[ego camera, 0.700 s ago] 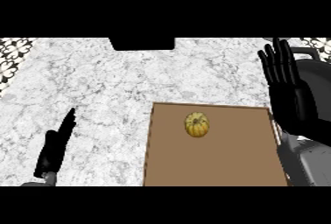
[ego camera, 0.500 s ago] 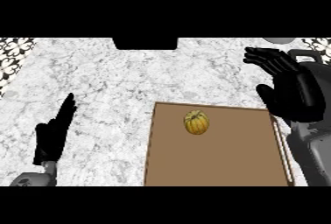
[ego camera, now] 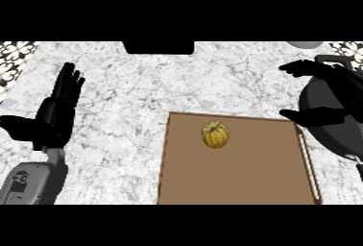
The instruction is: Pick the squash from the tray and place it in the pot
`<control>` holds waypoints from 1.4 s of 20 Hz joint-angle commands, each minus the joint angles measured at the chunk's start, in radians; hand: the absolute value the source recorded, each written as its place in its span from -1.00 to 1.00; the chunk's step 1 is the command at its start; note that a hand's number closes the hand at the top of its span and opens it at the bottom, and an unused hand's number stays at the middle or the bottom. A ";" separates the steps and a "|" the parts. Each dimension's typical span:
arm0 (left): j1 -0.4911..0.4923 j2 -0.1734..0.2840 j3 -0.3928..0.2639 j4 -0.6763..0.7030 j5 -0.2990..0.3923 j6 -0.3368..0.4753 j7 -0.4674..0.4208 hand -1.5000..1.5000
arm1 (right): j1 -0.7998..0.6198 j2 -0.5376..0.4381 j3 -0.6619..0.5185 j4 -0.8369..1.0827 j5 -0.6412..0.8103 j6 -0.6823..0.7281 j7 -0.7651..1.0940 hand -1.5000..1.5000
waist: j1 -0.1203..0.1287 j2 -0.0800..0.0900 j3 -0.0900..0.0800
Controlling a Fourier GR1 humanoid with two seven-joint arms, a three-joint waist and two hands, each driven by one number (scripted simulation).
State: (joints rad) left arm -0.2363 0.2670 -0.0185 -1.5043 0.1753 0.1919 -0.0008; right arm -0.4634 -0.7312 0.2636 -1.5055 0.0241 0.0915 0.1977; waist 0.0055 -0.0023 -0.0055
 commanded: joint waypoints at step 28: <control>-0.065 -0.007 0.069 -0.022 0.004 -0.032 0.056 0.00 | -0.253 0.352 0.310 0.069 0.159 0.519 0.748 -1.00 | -0.005 0.001 0.005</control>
State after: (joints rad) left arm -0.2840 0.2531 0.0424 -1.5161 0.1909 0.1528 0.0275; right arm -0.7619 -0.4171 0.5597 -1.4341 0.1536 0.5748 0.8720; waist 0.0058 0.0002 -0.0007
